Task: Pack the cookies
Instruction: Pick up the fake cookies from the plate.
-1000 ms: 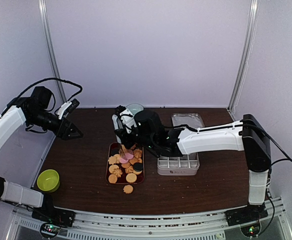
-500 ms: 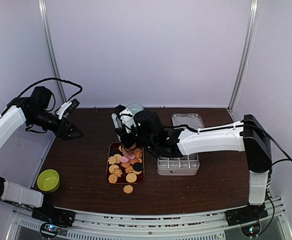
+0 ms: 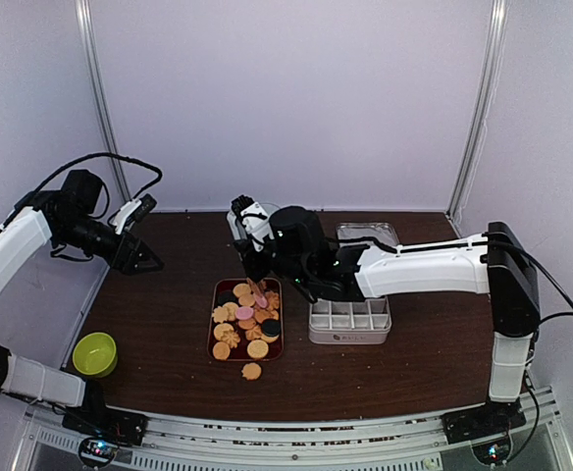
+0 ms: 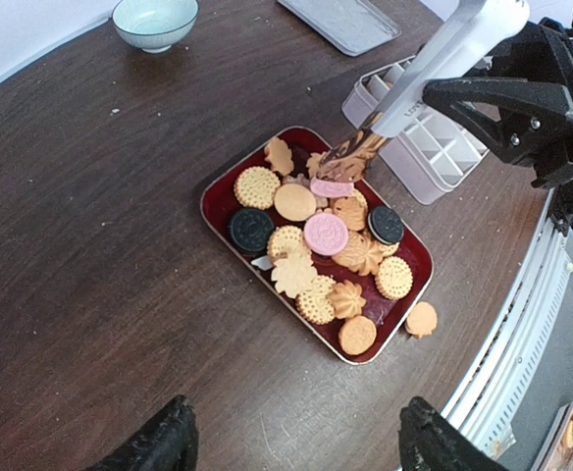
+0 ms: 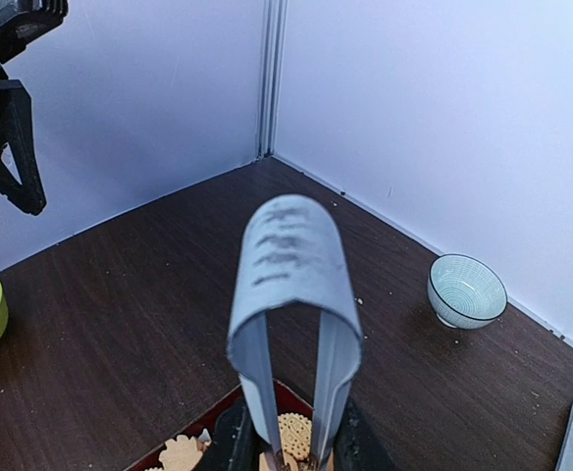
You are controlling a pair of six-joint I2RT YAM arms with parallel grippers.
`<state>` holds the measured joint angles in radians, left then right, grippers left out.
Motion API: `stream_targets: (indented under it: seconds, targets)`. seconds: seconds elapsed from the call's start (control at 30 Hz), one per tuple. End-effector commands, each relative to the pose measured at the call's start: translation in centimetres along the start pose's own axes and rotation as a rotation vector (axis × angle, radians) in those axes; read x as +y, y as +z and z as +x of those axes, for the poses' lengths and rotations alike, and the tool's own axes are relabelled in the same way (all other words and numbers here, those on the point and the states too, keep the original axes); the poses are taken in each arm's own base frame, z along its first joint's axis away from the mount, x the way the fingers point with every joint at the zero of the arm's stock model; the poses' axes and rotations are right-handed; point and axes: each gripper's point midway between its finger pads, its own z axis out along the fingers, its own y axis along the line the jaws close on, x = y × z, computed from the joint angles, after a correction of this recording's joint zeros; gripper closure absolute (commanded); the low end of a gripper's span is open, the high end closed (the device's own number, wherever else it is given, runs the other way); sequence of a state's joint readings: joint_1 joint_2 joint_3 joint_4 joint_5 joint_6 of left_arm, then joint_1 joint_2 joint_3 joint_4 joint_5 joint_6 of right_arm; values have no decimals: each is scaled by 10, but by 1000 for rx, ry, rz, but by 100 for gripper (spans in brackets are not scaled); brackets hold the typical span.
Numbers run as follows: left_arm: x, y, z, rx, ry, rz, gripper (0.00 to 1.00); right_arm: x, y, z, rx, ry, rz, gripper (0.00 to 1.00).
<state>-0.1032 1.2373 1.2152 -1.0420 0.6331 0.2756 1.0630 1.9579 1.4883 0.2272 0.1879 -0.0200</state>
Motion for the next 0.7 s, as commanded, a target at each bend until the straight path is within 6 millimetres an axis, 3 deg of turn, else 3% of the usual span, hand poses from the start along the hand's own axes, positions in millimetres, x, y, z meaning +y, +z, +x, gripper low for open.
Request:
stream_targets:
  seconds: [0.0, 0.07, 0.13, 0.67]
  targets:
    - [0, 2, -2, -10, -6, 18, 27, -8, -6, -24, -40, 15, 19, 100]
    - [1, 2, -3, -10, -5, 18, 27, -6, -4, -19, -29, 12, 11, 98]
    - [2, 2, -3, -9, -8, 17, 27, -6, -3, -17, -22, 12, 11, 87]
    - [4, 5, -4, -3, -26, 25, 27, -7, 2, -6, 3, 15, 2, 81]
